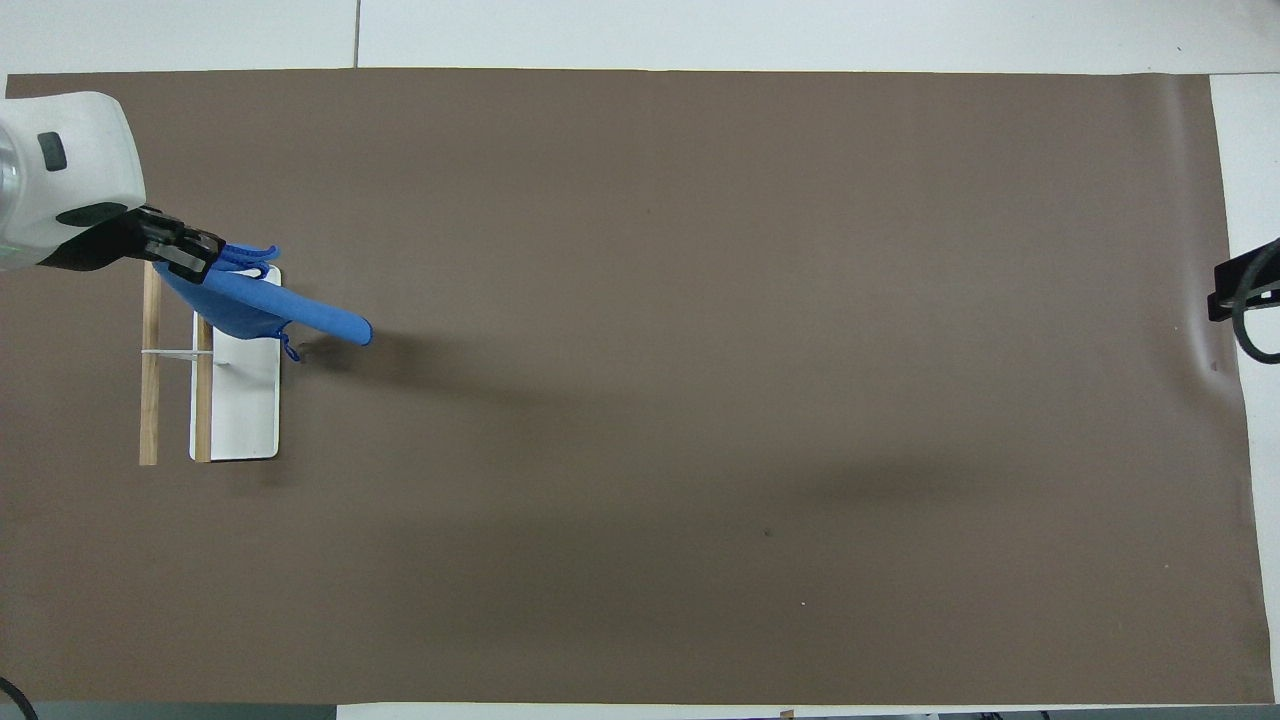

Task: Right arm passes towel to left arm to hang
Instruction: 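Lower the blue cloth over the wooden rack with the left gripper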

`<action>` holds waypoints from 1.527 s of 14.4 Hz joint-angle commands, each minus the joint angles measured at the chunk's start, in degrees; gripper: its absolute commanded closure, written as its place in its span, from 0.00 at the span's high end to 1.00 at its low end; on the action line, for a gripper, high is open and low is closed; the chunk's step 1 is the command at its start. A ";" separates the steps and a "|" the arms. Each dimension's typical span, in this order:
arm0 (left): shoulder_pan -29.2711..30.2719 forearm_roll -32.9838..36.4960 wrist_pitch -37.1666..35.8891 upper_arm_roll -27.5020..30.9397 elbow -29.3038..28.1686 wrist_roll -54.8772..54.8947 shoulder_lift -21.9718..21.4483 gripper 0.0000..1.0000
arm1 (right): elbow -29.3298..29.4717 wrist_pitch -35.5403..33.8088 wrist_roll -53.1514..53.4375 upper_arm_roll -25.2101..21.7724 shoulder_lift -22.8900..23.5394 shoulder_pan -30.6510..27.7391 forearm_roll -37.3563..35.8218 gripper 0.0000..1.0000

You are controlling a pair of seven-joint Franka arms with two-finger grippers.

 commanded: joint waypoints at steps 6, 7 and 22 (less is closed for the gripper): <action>6.52 1.30 -0.33 0.66 -3.82 13.92 -2.72 0.00 | -7.77 6.67 -3.61 -4.16 -4.96 2.47 2.31 1.00; 7.84 1.30 0.01 0.66 -3.82 16.39 -2.73 0.00 | -8.56 6.31 -3.52 -4.35 -5.49 2.56 3.01 1.00; 19.98 1.39 16.43 0.84 -15.50 23.35 -2.29 0.00 | -8.66 3.41 -5.01 -4.35 -5.67 3.88 3.28 1.00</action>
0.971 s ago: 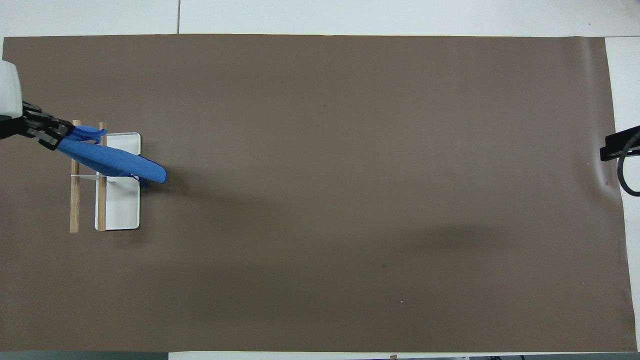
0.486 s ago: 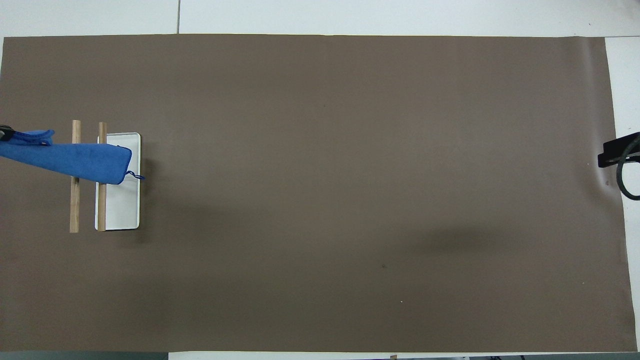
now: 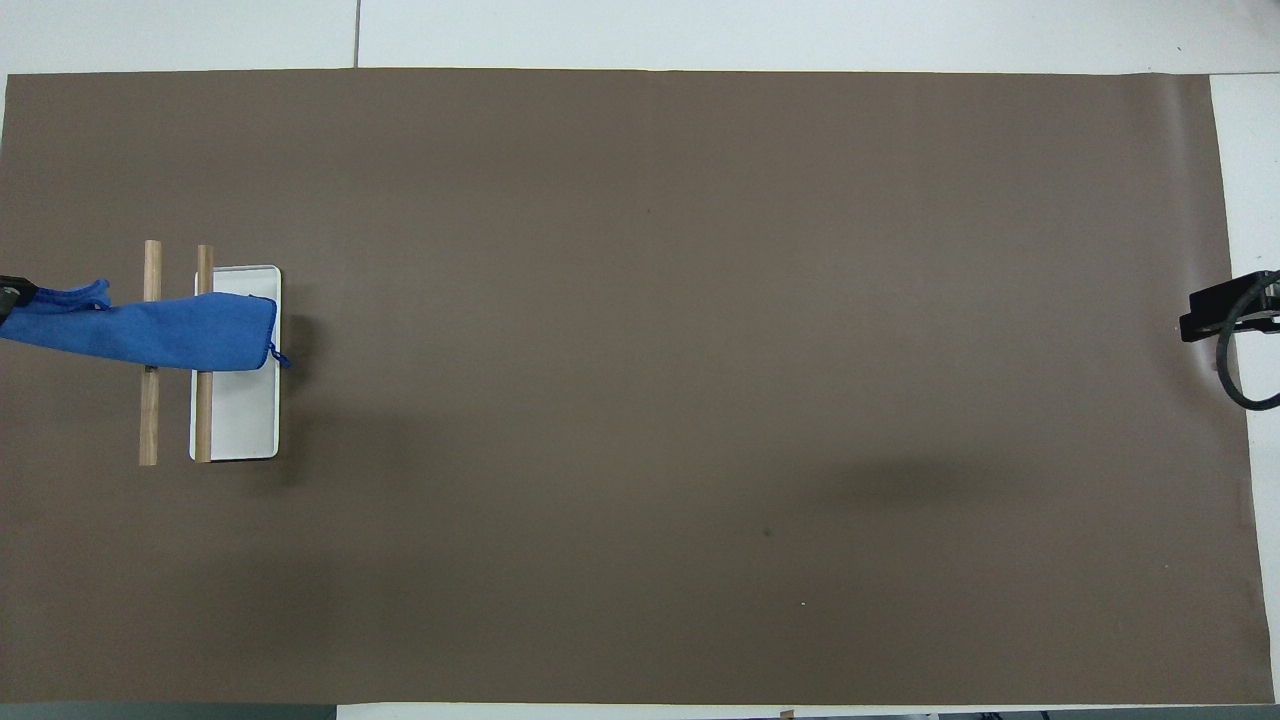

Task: Right arm passes towel to left arm to hang
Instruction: 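Lower the blue cloth over the wooden rack with the left gripper, then open the left gripper and draw it back from the rack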

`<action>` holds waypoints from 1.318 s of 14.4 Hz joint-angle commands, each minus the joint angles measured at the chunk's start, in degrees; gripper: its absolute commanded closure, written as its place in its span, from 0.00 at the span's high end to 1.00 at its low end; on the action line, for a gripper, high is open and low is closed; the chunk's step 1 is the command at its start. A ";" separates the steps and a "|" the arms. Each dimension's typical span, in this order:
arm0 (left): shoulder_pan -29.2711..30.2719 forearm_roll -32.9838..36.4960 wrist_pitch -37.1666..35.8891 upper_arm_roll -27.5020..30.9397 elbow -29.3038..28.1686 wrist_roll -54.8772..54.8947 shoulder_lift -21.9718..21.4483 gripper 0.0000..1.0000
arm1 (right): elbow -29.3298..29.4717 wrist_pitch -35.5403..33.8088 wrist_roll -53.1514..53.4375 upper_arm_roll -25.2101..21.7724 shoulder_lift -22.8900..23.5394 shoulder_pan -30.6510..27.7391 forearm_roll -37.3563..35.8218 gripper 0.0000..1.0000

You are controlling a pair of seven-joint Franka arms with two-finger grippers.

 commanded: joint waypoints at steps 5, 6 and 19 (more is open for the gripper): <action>1.42 0.95 11.27 -0.25 -4.75 -8.44 3.49 0.00 | -0.36 2.09 -3.60 -0.12 -0.96 -0.34 0.99 1.00; 1.42 0.95 12.15 -0.25 -4.66 -8.44 3.58 0.44 | -0.27 2.09 -3.60 -0.12 -0.96 -0.26 0.99 1.00; -11.66 0.86 -7.25 -0.69 -2.47 -45.94 -4.23 1.00 | -0.53 1.56 -3.43 -0.12 -1.04 -0.52 1.16 1.00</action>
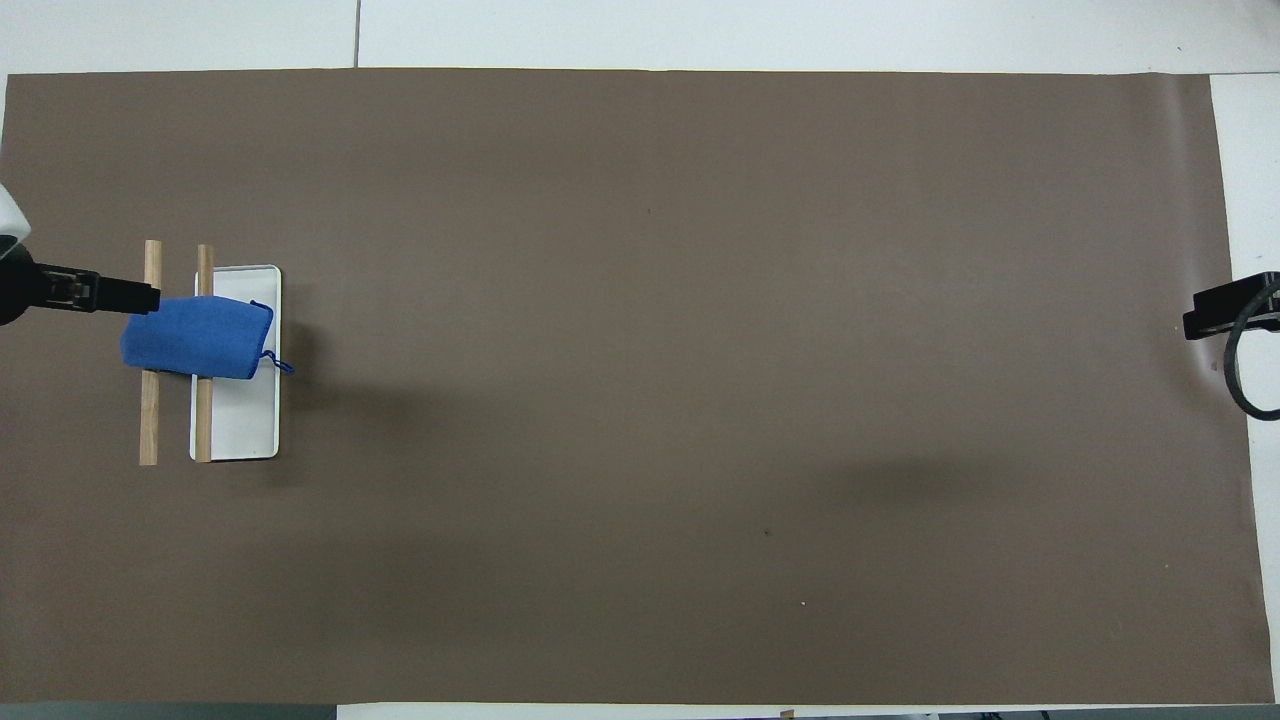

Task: Right arm passes towel to left arm to hang
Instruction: 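Open the left gripper and draw it back from the rack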

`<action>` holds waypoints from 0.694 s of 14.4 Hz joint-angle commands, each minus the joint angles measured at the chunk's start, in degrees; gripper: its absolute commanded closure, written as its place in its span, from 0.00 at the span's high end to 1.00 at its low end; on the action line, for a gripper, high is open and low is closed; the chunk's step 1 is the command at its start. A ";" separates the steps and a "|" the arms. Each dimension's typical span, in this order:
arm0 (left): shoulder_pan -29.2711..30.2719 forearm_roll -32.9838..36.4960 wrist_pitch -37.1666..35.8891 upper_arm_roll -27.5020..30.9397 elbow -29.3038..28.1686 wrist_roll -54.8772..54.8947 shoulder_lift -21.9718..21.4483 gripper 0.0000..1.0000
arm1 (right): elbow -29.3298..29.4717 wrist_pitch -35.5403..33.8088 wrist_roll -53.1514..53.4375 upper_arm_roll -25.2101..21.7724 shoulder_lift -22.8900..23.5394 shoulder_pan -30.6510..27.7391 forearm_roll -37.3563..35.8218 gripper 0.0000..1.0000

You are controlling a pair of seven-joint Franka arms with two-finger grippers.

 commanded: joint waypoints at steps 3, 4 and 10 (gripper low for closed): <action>-7.21 0.87 -7.03 0.26 0.85 -16.91 -2.76 1.00 | -0.49 0.26 -1.31 -0.21 -0.58 -0.53 1.86 1.00; -8.01 0.87 -8.61 0.26 2.34 -17.99 -2.50 1.00 | -0.49 0.26 -1.22 -0.21 -0.58 -0.53 1.95 1.00; -7.75 0.42 -20.29 0.34 19.56 -17.74 4.87 1.00 | -0.23 0.26 -1.22 -0.21 -0.49 -0.71 1.87 1.00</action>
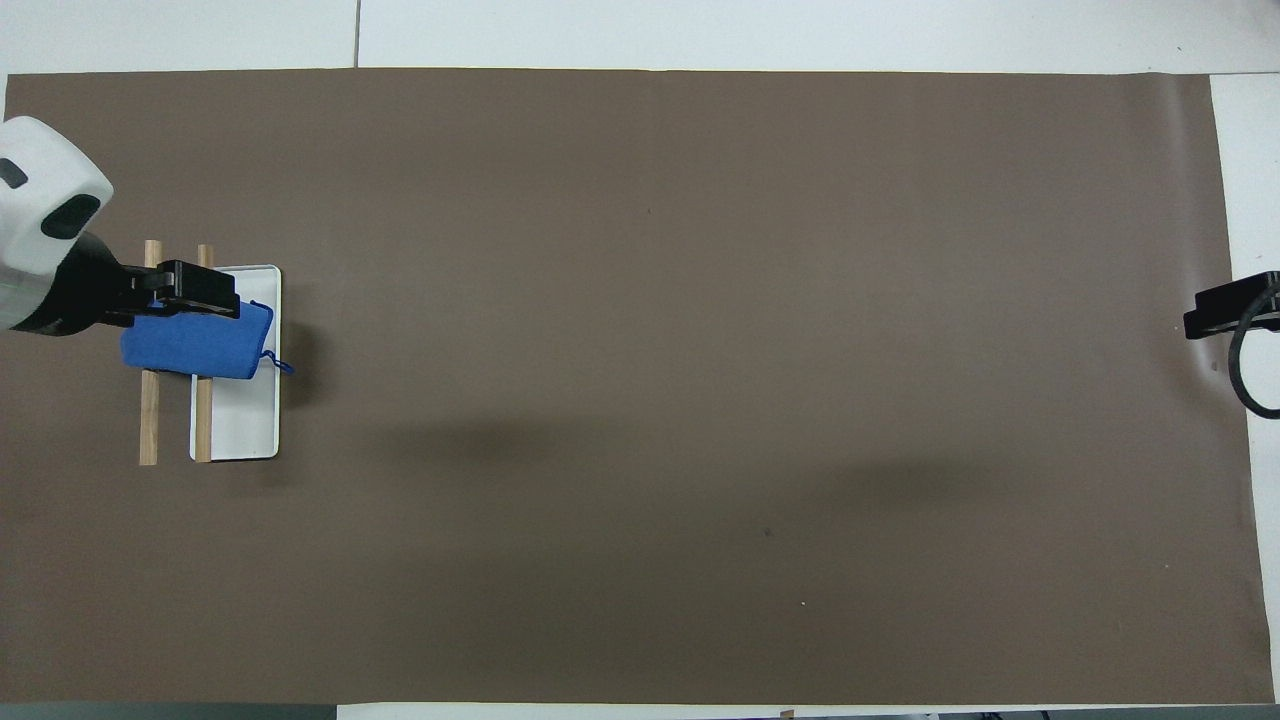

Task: Right arm passes towel to left arm to hang
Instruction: 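Open the left gripper and draw it back from the rack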

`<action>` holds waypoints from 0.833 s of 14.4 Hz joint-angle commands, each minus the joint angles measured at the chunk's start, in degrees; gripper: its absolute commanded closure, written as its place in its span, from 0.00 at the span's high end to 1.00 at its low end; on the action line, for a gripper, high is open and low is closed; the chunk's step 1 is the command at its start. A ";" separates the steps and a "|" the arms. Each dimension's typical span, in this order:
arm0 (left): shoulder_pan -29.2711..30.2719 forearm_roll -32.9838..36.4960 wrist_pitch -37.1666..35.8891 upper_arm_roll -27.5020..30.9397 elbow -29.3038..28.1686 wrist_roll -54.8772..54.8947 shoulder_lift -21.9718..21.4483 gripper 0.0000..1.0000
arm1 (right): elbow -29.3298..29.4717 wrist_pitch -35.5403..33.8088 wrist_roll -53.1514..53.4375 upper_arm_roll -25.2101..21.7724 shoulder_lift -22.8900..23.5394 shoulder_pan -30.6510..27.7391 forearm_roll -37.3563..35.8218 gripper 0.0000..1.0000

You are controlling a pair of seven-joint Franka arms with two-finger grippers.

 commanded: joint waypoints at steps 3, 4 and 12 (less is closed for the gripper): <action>0.46 0.43 -9.63 0.96 11.37 -0.35 6.34 1.00 | -0.24 0.26 -1.22 -0.14 -0.49 -0.75 1.19 1.00; 0.46 0.60 -10.94 1.05 11.64 -0.35 6.51 1.00 | -0.24 0.17 -1.22 -0.14 -0.49 -0.67 1.19 1.00; 4.24 0.87 -12.45 1.58 11.11 5.71 4.85 1.00 | -0.24 0.43 -1.13 -0.05 -0.58 -0.23 1.19 1.00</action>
